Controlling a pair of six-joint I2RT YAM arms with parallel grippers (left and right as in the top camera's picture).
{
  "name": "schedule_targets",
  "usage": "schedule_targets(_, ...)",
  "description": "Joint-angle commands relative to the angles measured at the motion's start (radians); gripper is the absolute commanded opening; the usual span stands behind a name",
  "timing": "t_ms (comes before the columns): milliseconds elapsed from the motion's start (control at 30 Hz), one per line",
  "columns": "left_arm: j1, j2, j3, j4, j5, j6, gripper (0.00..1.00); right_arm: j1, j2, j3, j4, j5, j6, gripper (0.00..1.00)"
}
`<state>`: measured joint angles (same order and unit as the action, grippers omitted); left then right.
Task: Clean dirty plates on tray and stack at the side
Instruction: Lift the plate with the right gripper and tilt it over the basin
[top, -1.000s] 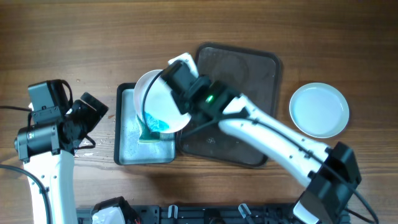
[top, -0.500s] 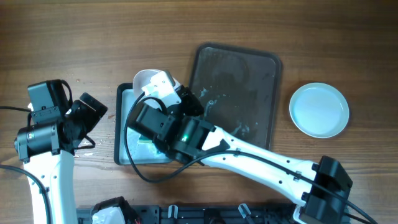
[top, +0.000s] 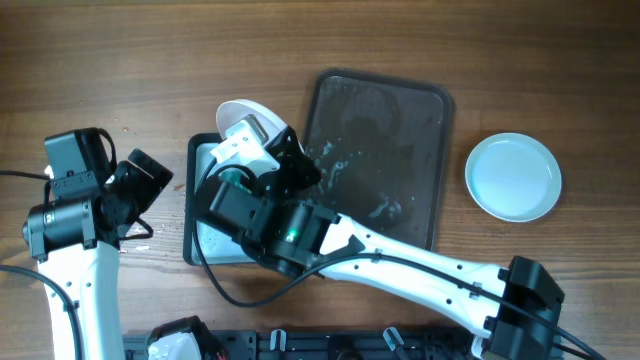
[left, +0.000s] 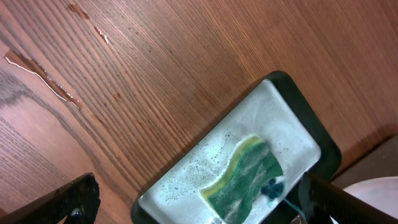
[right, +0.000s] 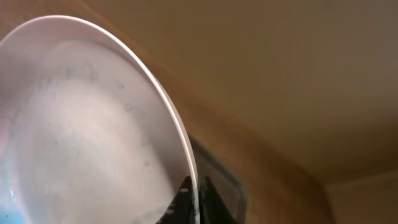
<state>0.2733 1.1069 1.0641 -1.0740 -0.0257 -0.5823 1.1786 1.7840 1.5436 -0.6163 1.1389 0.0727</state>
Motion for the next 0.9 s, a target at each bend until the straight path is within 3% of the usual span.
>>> schedule_targets(0,0.006,-0.013,0.013,-0.001,-0.017,-0.009,1.0,0.031,-0.009,0.014,0.052,0.077,-0.132,0.04)
schedule_targets(367,0.006,-0.013,0.013,-0.001,-0.017,-0.009,1.0,0.102,-0.009,0.014,0.163,0.231,-0.31,0.04)
schedule_targets(867,0.006,-0.013,0.013,-0.001,-0.017,-0.009,1.0,0.114,-0.009,0.014,0.172,0.23,-0.309,0.04)
